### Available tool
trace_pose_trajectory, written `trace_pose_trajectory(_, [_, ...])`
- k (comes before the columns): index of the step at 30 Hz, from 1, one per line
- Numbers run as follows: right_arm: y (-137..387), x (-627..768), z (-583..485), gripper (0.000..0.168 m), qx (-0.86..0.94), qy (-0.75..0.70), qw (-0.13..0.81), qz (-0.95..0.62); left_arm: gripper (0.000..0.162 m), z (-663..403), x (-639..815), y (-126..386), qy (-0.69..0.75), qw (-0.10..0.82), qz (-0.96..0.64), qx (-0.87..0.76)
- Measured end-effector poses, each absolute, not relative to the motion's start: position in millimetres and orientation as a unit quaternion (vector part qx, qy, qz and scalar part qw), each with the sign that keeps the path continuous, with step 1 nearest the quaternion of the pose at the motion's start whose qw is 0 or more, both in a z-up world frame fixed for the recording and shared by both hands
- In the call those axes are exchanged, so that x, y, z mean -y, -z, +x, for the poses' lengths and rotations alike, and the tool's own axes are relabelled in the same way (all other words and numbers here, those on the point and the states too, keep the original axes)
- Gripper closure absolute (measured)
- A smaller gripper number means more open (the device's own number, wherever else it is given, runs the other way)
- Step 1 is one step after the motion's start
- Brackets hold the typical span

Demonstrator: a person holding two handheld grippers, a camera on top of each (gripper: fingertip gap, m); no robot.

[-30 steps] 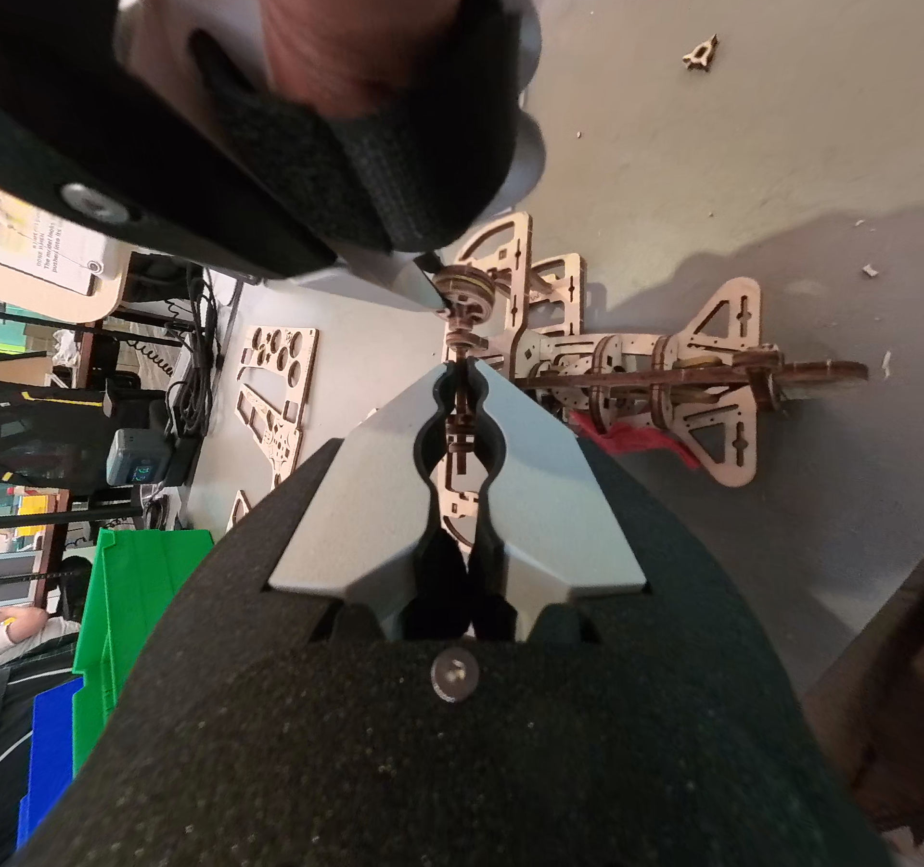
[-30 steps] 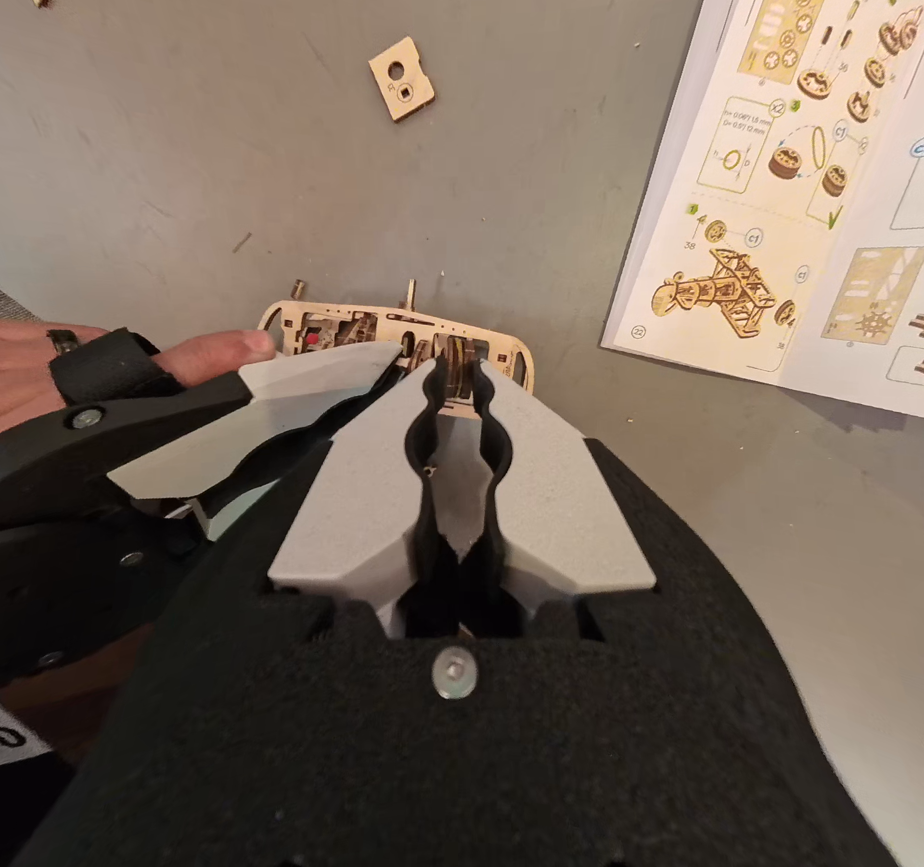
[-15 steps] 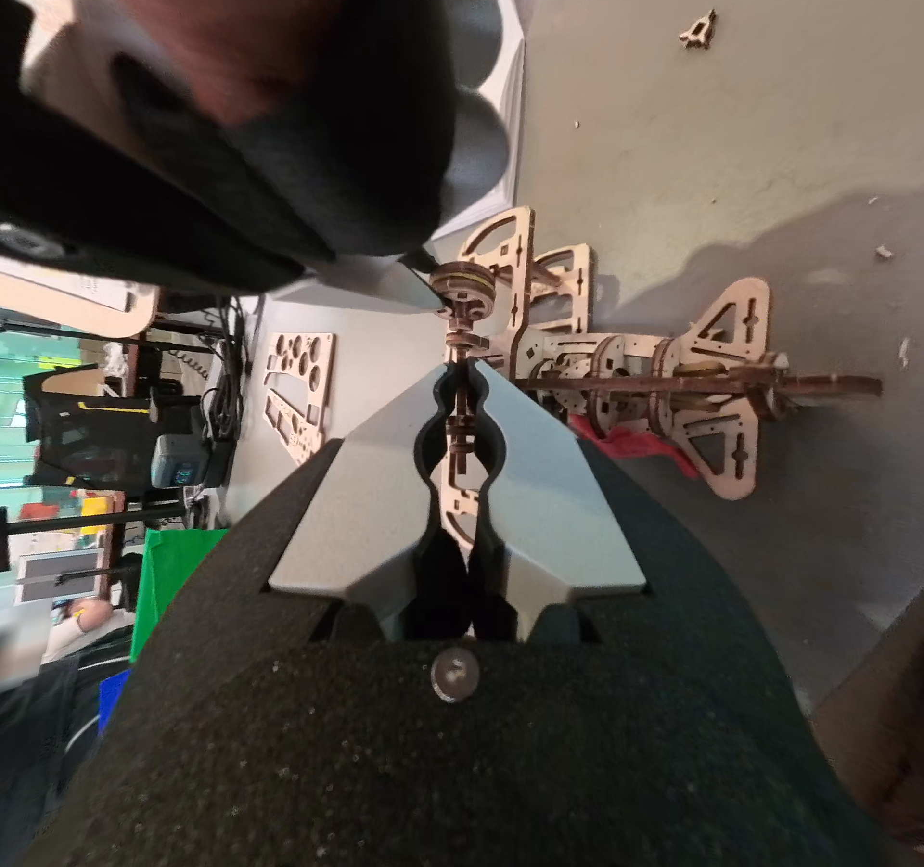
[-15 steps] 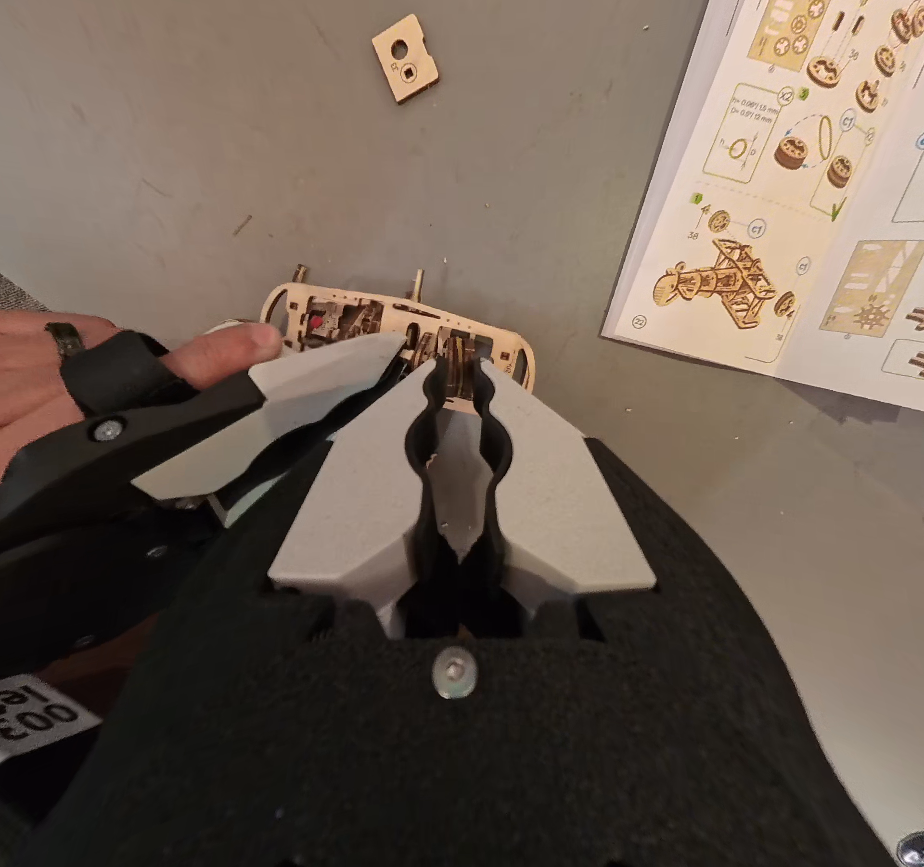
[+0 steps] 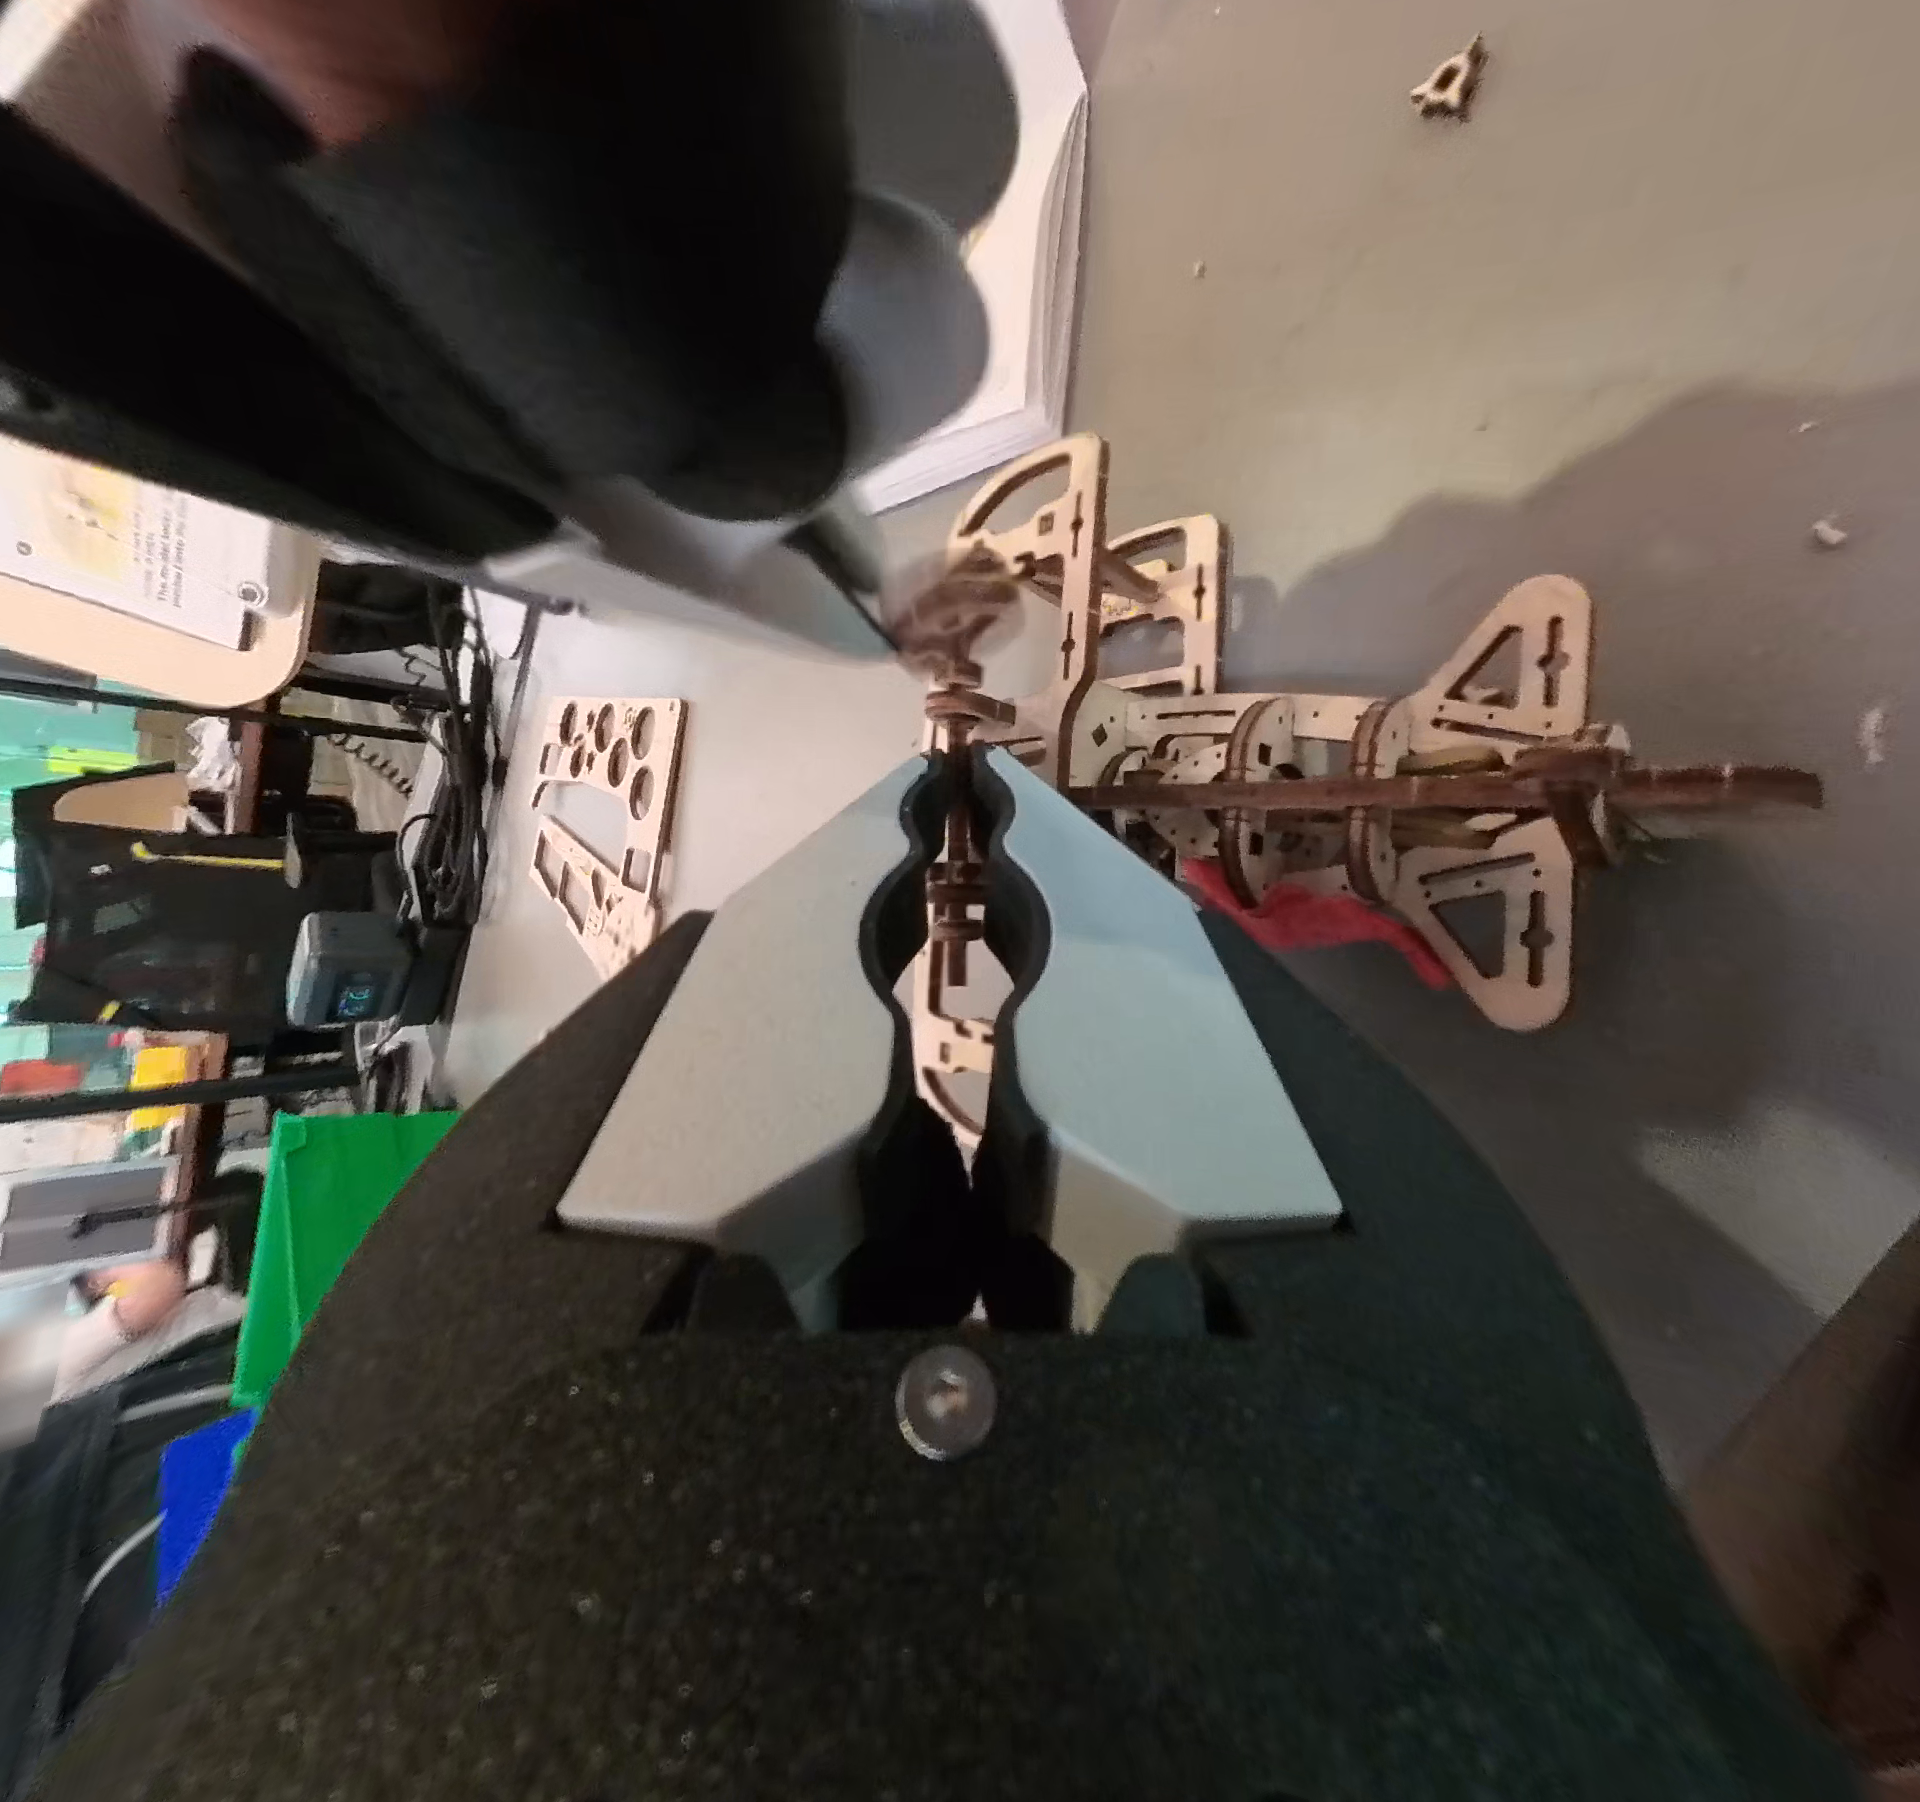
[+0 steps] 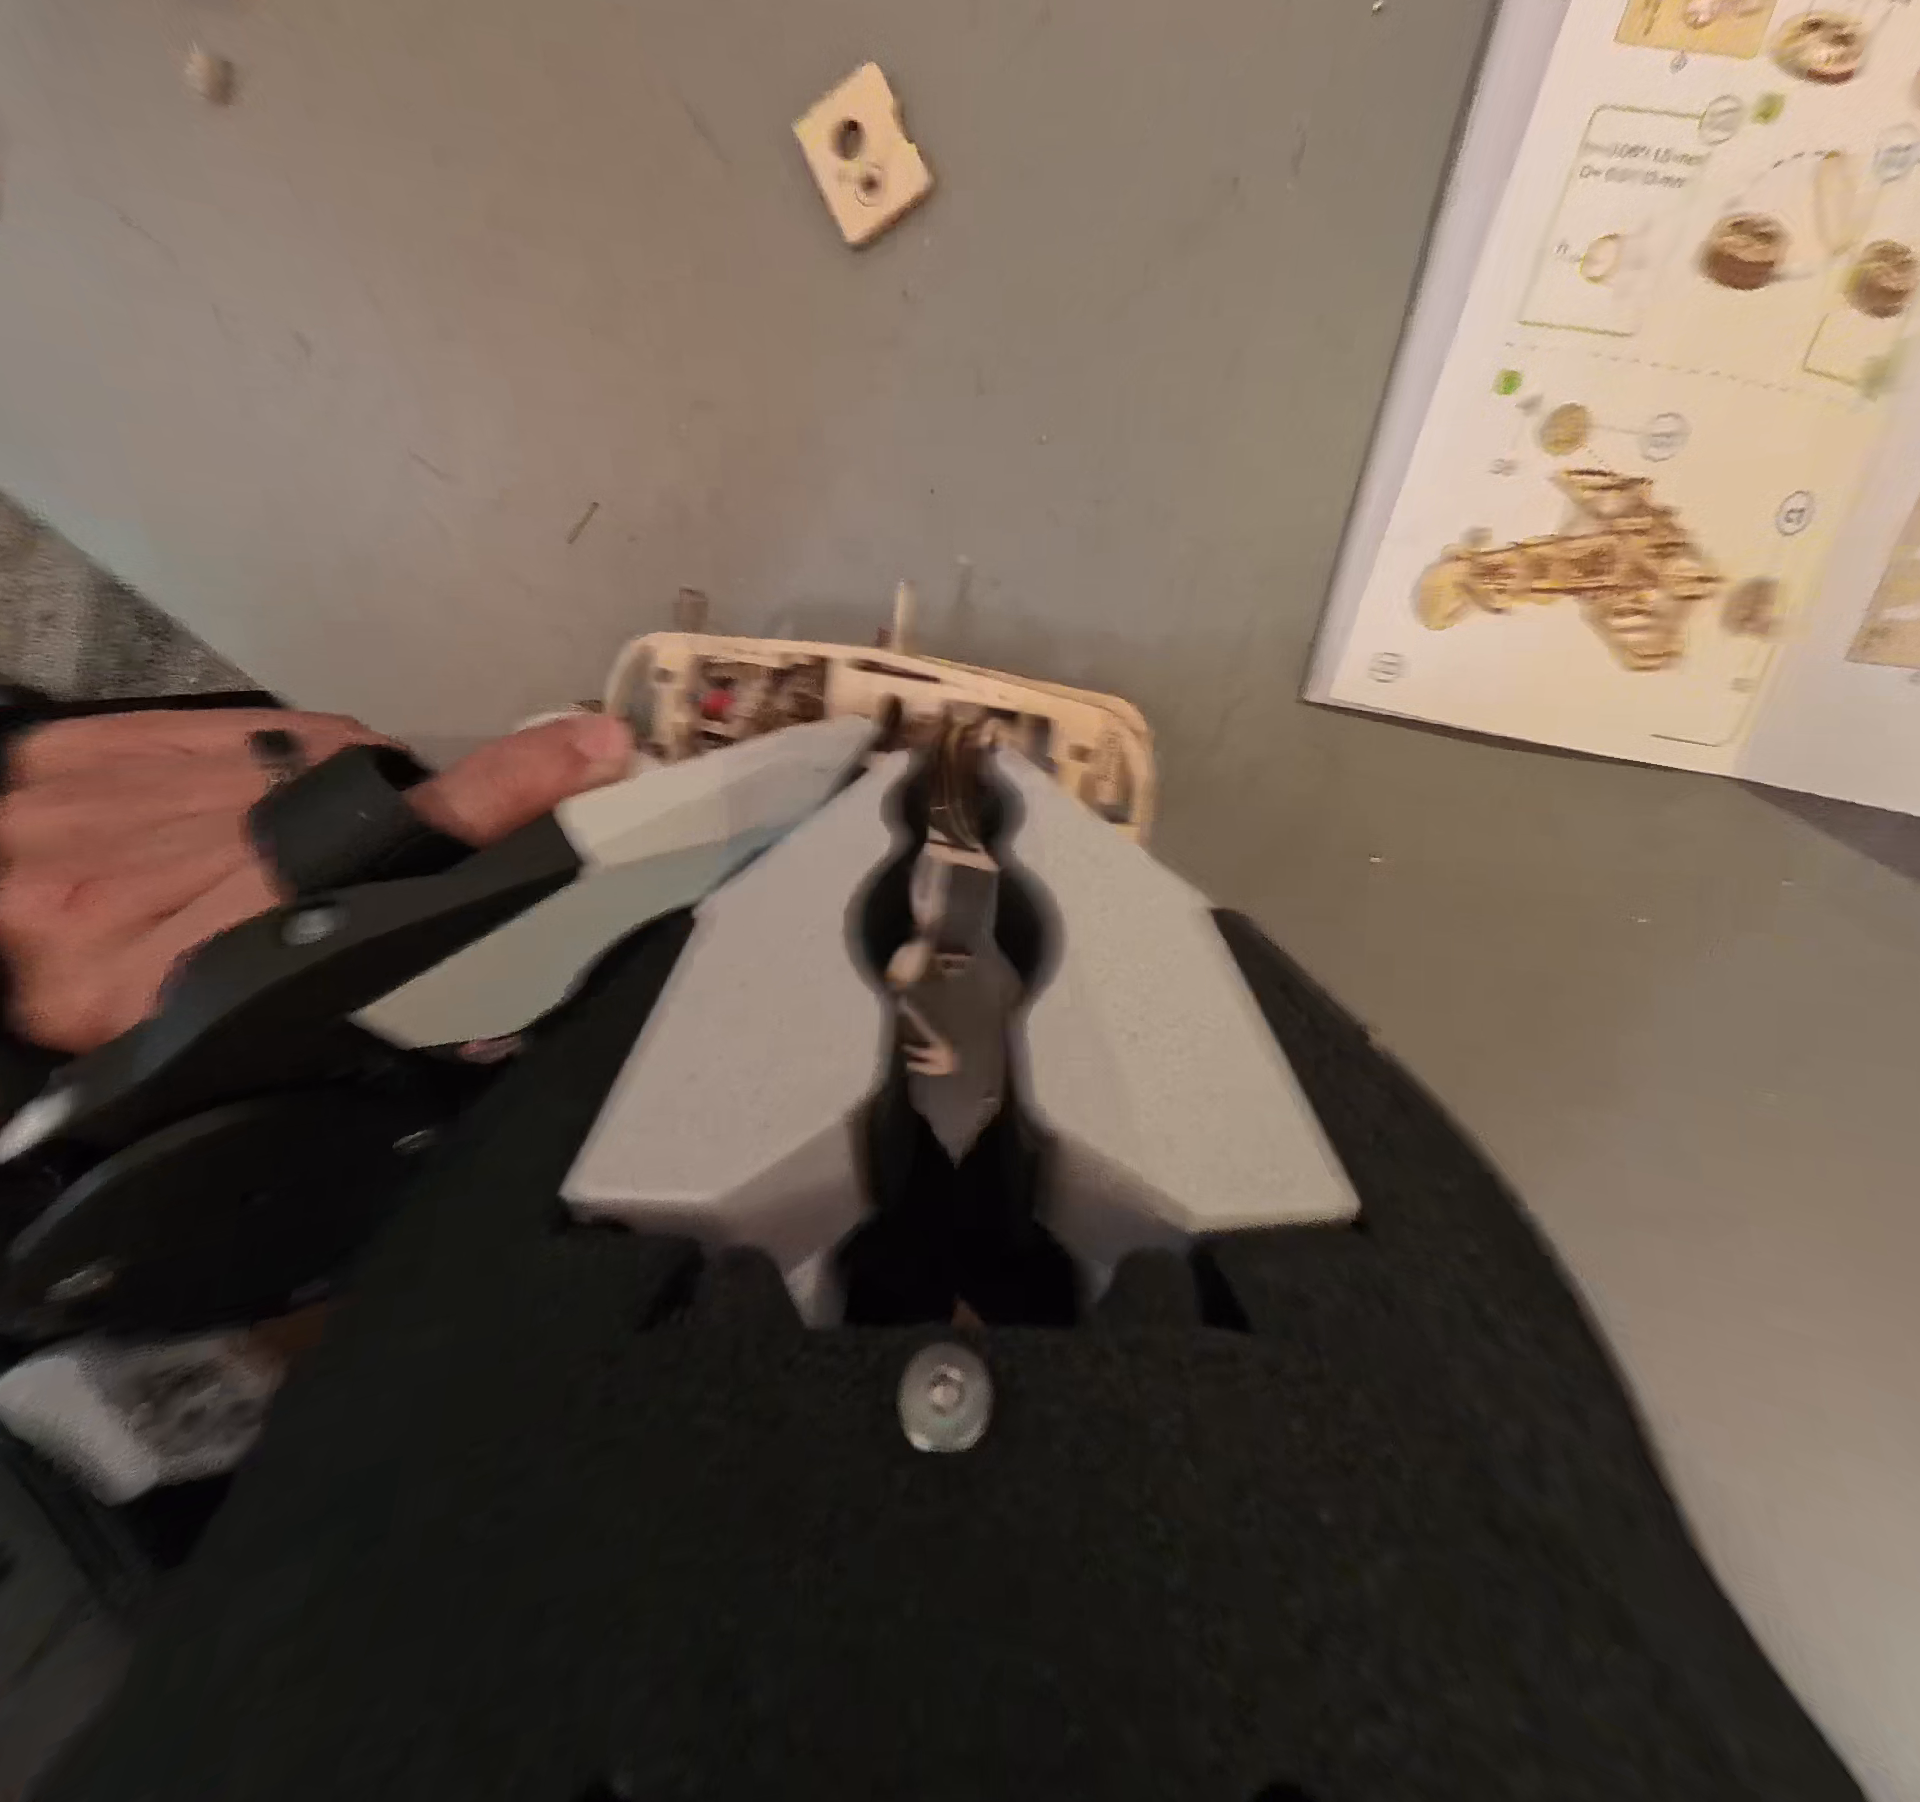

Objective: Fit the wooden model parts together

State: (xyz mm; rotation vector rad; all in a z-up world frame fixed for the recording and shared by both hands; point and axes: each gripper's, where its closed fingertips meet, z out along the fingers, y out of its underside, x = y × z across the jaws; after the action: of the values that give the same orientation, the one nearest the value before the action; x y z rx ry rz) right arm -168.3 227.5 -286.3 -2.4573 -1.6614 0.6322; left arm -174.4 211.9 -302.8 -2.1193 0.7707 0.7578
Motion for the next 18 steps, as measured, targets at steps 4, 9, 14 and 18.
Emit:
trace_pose_trajectory(4, [288, -219, -174, 0.168, 0.562, -0.214, 0.052, -0.797, 0.162, -169, -213, 300, -0.286, 0.382, -0.83, -0.29])
trace_pose_trajectory(9, [252, -251, -165, 0.168, 0.545, -0.265, 0.105, -0.788, 0.162, -172, -208, 303, -0.241, 0.385, -0.849, -0.269])
trace_pose_trajectory(14, [219, -281, -176, 0.148, 0.592, -0.323, 0.257, -0.692, 0.162, -172, -207, 304, -0.2, 0.396, -0.857, -0.264])
trace_pose_trajectory(18, [232, -303, -207, 0.105, 0.625, -0.317, 0.307, -0.644, 0.162, -174, -204, 305, -0.135, 0.4, -0.877, -0.23])
